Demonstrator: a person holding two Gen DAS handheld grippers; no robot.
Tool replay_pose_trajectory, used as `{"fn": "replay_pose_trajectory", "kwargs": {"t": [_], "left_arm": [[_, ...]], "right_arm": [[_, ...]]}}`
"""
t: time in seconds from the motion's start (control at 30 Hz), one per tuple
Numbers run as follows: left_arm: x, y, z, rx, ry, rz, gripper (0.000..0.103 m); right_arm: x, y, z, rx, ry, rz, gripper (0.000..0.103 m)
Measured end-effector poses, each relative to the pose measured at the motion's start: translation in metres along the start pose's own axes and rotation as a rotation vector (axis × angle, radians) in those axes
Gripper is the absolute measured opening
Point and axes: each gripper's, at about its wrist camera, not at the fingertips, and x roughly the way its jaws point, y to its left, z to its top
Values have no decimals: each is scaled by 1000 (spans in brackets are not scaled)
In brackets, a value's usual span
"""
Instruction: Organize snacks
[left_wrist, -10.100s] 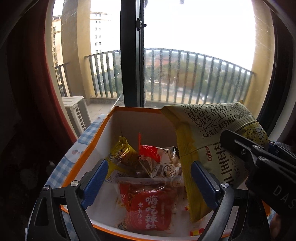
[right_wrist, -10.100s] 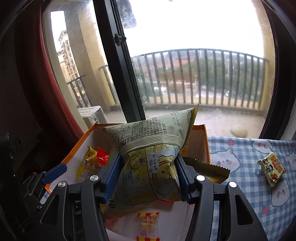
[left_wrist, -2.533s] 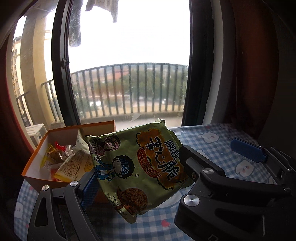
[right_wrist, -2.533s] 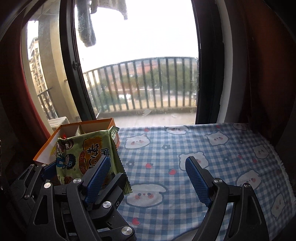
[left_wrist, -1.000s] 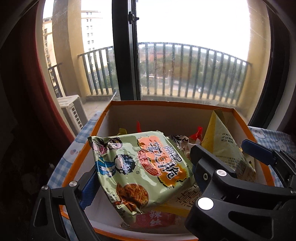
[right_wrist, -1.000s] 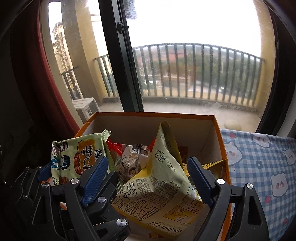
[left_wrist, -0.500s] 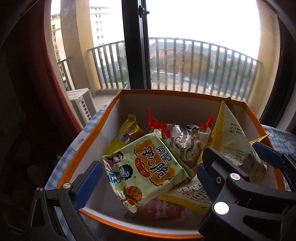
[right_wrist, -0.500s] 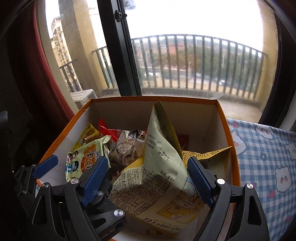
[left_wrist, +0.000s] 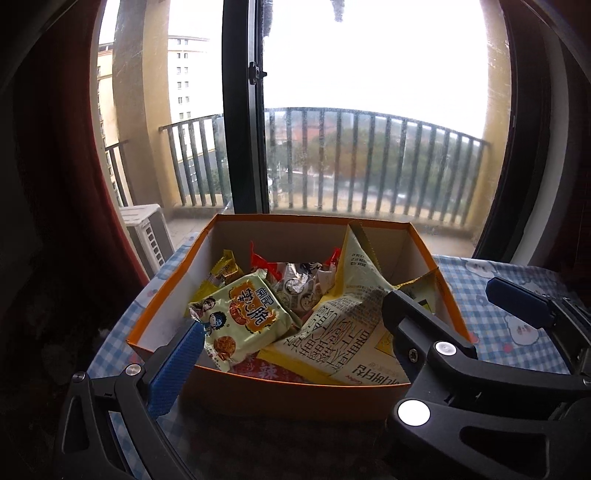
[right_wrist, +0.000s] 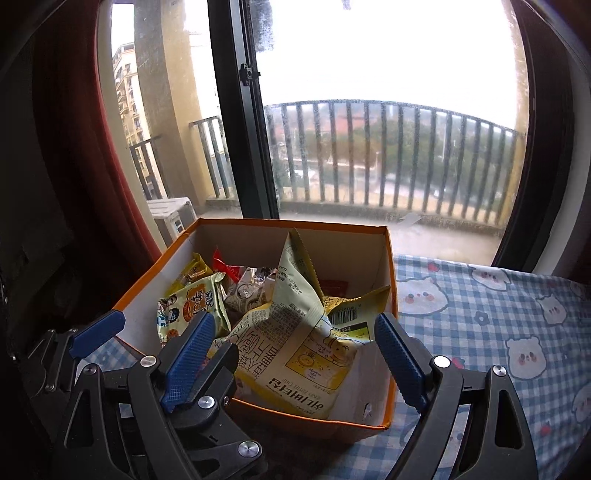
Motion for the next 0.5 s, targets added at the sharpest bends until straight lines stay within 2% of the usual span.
{"fn": "replay_pose_trajectory", "kwargs": {"t": [0.5], "left_arm": [[-82,-67,-34,30,-123,-101,103]], "right_arm": [[-106,-46,-34,-9,-157,-69,98]]}}
